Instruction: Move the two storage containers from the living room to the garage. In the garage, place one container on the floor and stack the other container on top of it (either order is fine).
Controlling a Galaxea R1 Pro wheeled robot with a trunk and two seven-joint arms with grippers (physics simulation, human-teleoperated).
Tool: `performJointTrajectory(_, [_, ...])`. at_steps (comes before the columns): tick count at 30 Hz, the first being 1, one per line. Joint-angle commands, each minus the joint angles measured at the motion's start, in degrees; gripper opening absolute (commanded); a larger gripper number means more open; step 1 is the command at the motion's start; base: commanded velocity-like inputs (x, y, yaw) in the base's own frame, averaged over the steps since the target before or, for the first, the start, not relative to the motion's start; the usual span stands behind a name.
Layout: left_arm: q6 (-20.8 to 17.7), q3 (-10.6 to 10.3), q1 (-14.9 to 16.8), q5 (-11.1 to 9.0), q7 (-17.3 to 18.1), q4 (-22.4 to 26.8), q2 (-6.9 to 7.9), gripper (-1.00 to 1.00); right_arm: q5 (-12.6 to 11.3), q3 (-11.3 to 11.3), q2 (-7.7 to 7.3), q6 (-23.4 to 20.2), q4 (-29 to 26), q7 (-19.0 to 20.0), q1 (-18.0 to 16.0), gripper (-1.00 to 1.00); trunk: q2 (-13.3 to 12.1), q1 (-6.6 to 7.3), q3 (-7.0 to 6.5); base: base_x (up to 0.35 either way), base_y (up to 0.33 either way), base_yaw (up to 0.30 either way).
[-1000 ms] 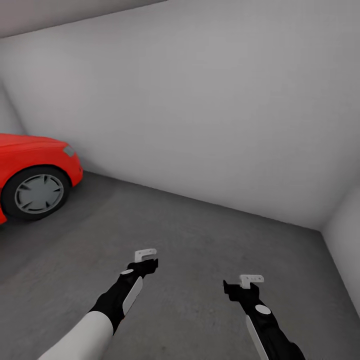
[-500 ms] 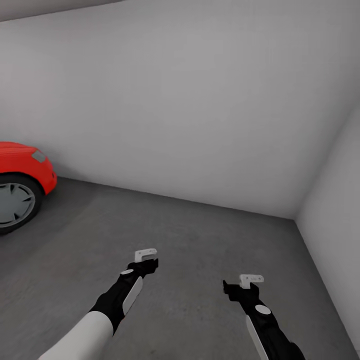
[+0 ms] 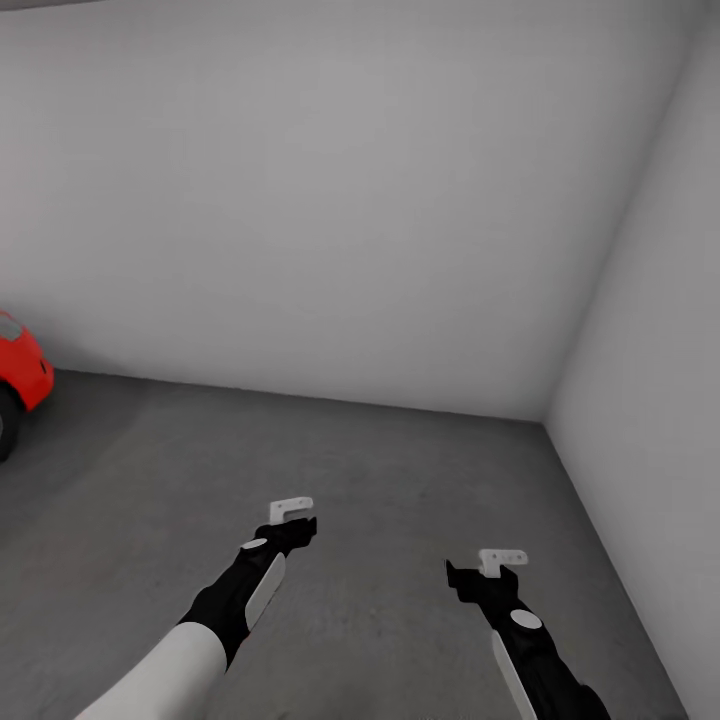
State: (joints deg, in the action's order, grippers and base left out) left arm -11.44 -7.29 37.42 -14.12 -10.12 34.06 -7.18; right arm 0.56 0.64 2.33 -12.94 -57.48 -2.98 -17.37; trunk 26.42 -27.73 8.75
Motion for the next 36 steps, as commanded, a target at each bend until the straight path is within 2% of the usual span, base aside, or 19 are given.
performJointTrajectory(1, [-0.25, -0.35, 0.03, -0.61, -0.55, 0.13, 0.04, 1.00, 0.06, 0.06, 0.04, -0.34, -0.09, -0.10, -0.04, 1.00, 0.11, -0.03, 0.12, 0.000, 0.000, -0.266])
performJointTrajectory(12, [1.08, -0.35, 0.03, -0.40, -0.60, 0.13, -0.02, 1.00, -0.02, 0.06, 0.04, -0.36, -0.09, -0.10, -0.04, 1.00, 0.11, -0.03, 0.12, -0.021, -0.031, -0.267])
performJointTrajectory(36, [1.42, -0.35, 0.03, -0.30, -0.62, 0.13, -0.03, 1.00, 0.06, -0.03, 0.04, -0.41, -0.03, -0.10, -0.04, 1.00, 0.11, -0.03, 0.12, -0.197, -0.244, -0.267])
